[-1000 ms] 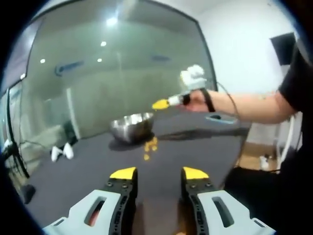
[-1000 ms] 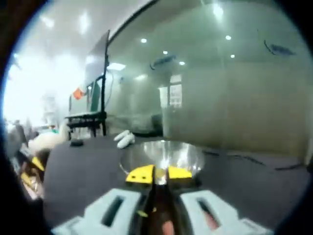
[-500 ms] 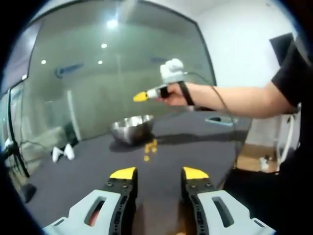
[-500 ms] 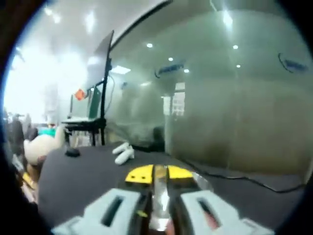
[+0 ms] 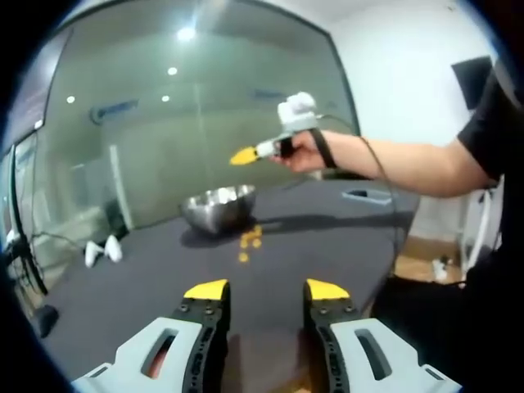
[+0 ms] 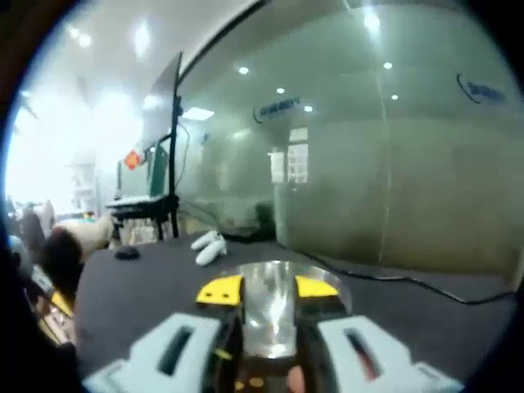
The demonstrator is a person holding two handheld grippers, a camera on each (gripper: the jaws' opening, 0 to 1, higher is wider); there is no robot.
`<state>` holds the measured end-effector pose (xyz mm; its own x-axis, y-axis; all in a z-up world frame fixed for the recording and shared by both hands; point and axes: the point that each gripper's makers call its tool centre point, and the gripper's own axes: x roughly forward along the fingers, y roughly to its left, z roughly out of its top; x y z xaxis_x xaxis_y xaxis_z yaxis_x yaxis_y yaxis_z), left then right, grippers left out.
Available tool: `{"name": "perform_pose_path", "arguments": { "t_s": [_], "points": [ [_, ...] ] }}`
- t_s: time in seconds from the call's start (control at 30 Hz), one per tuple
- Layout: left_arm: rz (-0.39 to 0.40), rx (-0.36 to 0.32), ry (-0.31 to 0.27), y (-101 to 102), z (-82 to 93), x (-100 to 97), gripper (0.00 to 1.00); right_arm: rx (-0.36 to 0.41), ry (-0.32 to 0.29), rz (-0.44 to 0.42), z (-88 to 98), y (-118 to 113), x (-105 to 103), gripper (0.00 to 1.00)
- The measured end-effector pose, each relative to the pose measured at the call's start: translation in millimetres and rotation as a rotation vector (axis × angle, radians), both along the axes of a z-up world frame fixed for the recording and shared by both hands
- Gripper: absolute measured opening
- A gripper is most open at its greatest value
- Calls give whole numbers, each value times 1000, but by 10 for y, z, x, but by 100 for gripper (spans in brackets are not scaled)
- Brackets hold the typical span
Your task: Pick up the QQ candy scattered on the table and place it into the stainless steel bowl on the table
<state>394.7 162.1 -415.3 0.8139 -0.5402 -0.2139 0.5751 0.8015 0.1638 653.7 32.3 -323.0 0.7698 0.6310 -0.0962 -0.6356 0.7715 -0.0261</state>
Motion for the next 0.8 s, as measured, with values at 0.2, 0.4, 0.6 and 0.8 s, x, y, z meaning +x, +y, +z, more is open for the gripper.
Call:
{"name": "perform_pose_path", "arguments": {
  "t_s": [0.2,0.4,0.6,0.8],
  "points": [
    [-6,12,-2,-27,10,11,37,-12,-31,64,-26,-47,-377,23],
    [7,8,11,21,-30,46,37,-55,-56,126,-367,-340,-940,23],
    [0,9,9,27,-63,71,37,-81,8,90,-758,-721,-1334,23],
    [11,4,11,43,-73,81,37,-110,24,79,-947,-897,-1625,23]
  ]
}}
